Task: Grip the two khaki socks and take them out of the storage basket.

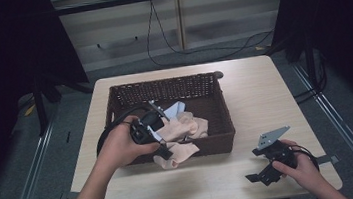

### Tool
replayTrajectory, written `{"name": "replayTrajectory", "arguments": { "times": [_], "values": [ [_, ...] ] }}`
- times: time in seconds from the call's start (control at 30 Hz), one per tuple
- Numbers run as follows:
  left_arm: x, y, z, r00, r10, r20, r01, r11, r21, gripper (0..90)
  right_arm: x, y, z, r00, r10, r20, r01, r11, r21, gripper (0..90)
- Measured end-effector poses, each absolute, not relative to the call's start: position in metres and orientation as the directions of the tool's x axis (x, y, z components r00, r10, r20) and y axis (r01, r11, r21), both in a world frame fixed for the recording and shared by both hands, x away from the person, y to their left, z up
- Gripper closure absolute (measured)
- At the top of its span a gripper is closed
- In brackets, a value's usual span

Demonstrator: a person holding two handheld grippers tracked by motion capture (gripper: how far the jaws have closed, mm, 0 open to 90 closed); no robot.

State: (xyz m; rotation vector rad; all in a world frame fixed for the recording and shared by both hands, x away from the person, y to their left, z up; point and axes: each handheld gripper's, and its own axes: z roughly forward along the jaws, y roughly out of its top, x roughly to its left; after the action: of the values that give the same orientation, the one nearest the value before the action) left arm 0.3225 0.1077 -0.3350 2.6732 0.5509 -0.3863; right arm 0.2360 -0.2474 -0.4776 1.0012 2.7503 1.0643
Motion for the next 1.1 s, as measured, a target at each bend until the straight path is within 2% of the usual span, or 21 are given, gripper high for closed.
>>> {"name": "replayTrajectory", "arguments": {
  "times": [0.3,0.7,0.73,0.83,0.87,1.1],
  "values": [
    [0.314,0.100,-0.353,0.896,0.294,-0.333,0.400,-0.860,0.316,83.9,0.236,-0.247,-0.477,-0.793,0.577,0.195,0.559,0.561,0.611,2.2],
    [0.309,0.093,-0.386,0.884,0.284,-0.372,0.407,-0.858,0.314,82.5,0.236,-0.247,-0.477,-0.794,0.577,0.192,0.557,0.563,0.611,2.2],
    [0.309,0.093,-0.386,0.884,0.274,-0.379,0.401,-0.860,0.316,81.0,0.236,-0.247,-0.477,-0.794,0.577,0.192,0.556,0.563,0.611,2.2],
    [0.309,0.094,-0.384,0.877,0.267,-0.401,0.407,-0.855,0.321,68.4,0.236,-0.247,-0.477,-0.794,0.576,0.192,0.557,0.564,0.610,2.2],
    [0.309,0.094,-0.382,0.876,0.261,-0.406,0.403,-0.859,0.315,67.3,0.236,-0.247,-0.477,-0.793,0.577,0.193,0.558,0.563,0.610,2.2],
    [0.313,0.098,-0.361,0.888,0.294,-0.354,0.418,-0.837,0.354,49.2,0.236,-0.246,-0.477,-0.794,0.577,0.193,0.557,0.563,0.610,2.2]
  ]
}}
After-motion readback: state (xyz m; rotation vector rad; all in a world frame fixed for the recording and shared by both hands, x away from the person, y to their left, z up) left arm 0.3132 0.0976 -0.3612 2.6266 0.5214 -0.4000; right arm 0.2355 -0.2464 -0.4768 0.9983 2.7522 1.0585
